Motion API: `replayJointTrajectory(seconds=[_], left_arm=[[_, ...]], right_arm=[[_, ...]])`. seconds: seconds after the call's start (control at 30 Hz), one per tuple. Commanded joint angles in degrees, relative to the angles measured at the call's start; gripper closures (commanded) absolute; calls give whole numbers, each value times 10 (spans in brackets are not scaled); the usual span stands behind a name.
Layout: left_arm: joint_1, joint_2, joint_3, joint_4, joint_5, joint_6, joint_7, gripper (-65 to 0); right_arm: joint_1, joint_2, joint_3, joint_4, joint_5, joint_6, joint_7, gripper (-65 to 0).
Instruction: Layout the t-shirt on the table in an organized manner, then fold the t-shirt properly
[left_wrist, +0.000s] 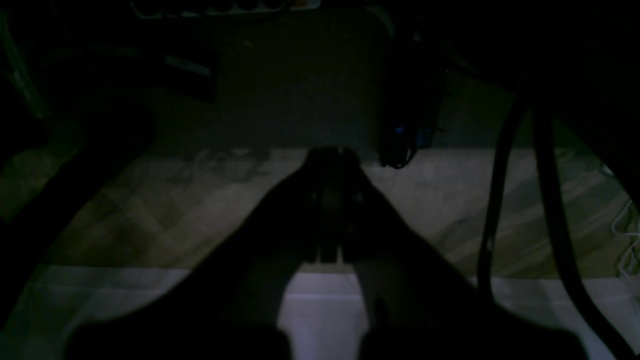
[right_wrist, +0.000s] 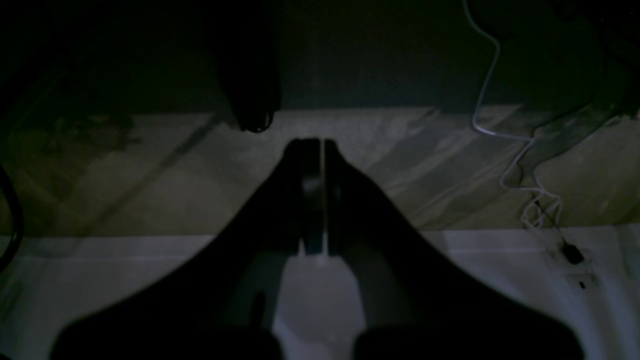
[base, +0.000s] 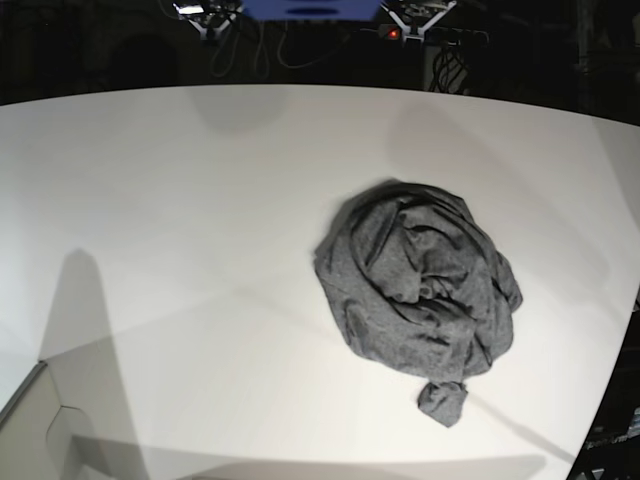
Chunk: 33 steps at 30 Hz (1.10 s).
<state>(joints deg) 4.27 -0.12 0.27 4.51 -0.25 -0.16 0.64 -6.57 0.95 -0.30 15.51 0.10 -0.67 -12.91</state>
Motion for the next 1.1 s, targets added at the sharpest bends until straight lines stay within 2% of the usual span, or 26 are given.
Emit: replayJointTrajectory(seconds=[0.0, 0.63, 0.77, 1.07], left_arm=[[4, 0, 1, 1, 2, 4, -1, 0], [8, 0, 1, 1, 1, 4, 0, 0], [6, 0, -1, 3, -1, 4, 35, 0], [7, 0, -1, 3, -1, 4, 35, 0]], right_arm=[[-2, 1, -1, 2, 4, 9, -5, 0], [-4, 0, 0, 2, 4, 9, -4, 0], [-6, 0, 0, 2, 4, 9, -4, 0], [-8, 2, -1, 2, 4, 9, -3, 0]])
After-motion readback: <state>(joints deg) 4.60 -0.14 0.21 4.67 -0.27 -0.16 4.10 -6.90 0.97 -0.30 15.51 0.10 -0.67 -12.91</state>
